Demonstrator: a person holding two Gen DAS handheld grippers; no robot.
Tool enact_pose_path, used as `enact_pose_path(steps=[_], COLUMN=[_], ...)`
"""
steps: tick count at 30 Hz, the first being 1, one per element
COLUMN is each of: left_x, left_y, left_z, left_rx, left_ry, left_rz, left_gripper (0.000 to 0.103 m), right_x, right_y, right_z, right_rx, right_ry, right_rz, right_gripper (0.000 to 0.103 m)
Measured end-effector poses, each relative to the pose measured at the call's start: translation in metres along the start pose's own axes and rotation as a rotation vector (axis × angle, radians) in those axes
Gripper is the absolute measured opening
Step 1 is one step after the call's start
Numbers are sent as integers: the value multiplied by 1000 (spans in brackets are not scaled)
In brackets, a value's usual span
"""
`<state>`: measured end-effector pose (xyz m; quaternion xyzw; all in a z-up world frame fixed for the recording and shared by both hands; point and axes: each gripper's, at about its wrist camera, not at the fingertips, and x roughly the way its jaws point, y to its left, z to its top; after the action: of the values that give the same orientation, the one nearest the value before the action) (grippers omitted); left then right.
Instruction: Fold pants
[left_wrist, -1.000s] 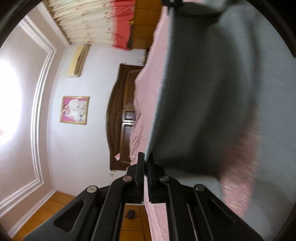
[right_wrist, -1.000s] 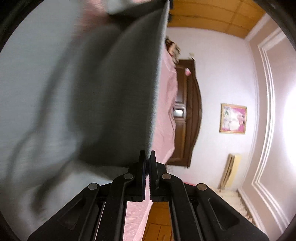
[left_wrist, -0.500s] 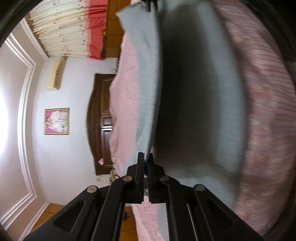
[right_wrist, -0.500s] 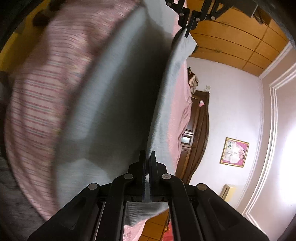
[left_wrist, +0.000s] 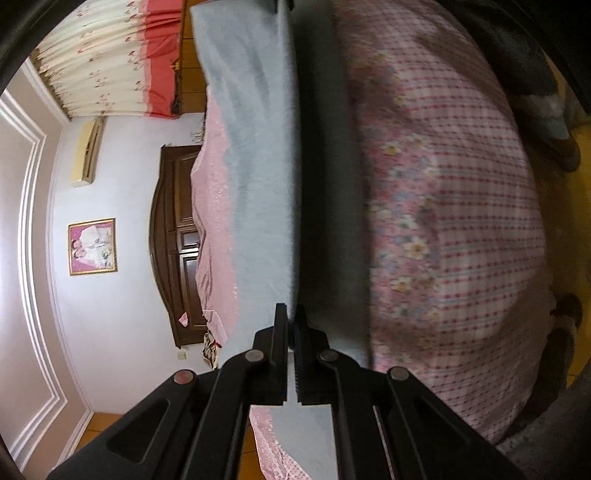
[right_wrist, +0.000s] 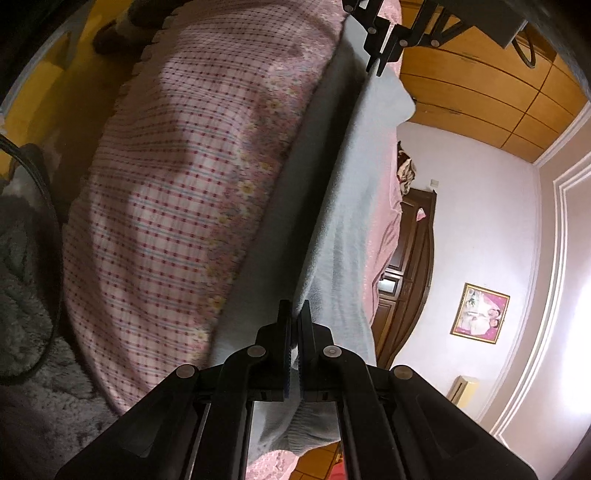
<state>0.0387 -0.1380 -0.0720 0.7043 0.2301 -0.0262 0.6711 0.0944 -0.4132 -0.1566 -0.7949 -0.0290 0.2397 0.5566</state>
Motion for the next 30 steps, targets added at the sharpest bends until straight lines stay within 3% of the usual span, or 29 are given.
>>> enact_pose_path(steps=[12, 14, 16, 19, 20, 21, 22, 24, 27, 30], left_x=[-3, -2, -5, -19, -25, -29, -32, -34, -12, 32], left_y=[-40, -43, -38, -2, 22, 41, 61, 91, 128, 137], left_z=[5, 6, 6, 5, 4, 4, 6, 14, 46, 71], left_rx=[67, 57, -5, -211, -343, -440, -534, -652, -800, -905], left_ry=[15, 18, 28, 57, 52, 32, 0, -66, -133, -90], left_rz=[-12, -7, -36, -254, -407, -505, -578, -636, -621, -618], left_gripper=[2, 1, 4, 10, 15, 29, 42, 51, 51, 51], right_x=[2, -7, -23, -37, -35, -30, -20, 0, 26, 50], right_y=[22, 12, -15, -72, -81, -86, -86, -78, -56, -48], right_z=[19, 17, 2, -77, -108, -138, -185, -243, -285, -288], right_rx=[3, 66, 247, 861, 1032, 1186, 1395, 1627, 1800, 1778], right_ry=[30, 45, 39, 28, 12, -12, -71, -152, -259, -260], right_rz=[50, 32, 56, 292, 362, 424, 512, 564, 635, 660], right_gripper=[3, 12, 39, 57, 58, 58, 58, 59, 58, 58])
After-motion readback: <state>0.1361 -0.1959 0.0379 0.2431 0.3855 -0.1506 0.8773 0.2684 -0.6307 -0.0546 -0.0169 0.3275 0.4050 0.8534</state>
